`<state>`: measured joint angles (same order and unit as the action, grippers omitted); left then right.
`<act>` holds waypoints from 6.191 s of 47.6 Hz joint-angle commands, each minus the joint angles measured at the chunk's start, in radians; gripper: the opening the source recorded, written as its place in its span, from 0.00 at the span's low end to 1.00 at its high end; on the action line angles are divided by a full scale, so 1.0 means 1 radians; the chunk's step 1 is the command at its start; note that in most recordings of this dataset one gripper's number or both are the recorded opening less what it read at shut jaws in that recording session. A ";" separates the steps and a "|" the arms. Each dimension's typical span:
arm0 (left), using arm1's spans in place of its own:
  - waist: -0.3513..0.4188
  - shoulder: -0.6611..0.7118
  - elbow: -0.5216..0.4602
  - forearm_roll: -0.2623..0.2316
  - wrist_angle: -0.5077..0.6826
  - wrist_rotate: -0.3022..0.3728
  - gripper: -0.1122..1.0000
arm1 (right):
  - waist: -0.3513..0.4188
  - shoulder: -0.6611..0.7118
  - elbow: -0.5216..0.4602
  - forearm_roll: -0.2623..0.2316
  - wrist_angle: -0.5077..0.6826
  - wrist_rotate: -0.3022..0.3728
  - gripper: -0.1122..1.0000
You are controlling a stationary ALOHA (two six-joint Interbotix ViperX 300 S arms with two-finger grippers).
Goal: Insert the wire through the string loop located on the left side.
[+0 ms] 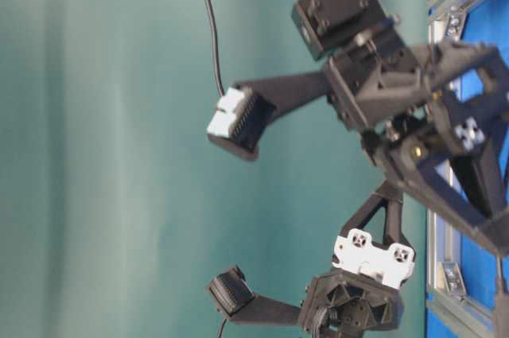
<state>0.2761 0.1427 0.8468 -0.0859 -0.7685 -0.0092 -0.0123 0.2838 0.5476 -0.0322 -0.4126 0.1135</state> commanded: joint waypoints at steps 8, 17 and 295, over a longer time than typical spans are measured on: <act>-0.002 -0.029 -0.012 0.002 -0.005 -0.002 0.10 | 0.002 0.035 -0.103 -0.008 -0.008 -0.005 0.10; -0.002 -0.029 -0.012 0.002 -0.005 -0.002 0.10 | -0.002 0.080 -0.164 -0.008 0.000 -0.005 0.10; -0.327 -0.279 0.403 0.009 0.104 -0.057 0.17 | -0.002 0.117 -0.204 -0.009 0.040 0.003 0.19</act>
<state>-0.0506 -0.1197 1.2548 -0.0798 -0.6535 -0.0629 -0.0153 0.4249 0.3590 -0.0445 -0.3820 0.1135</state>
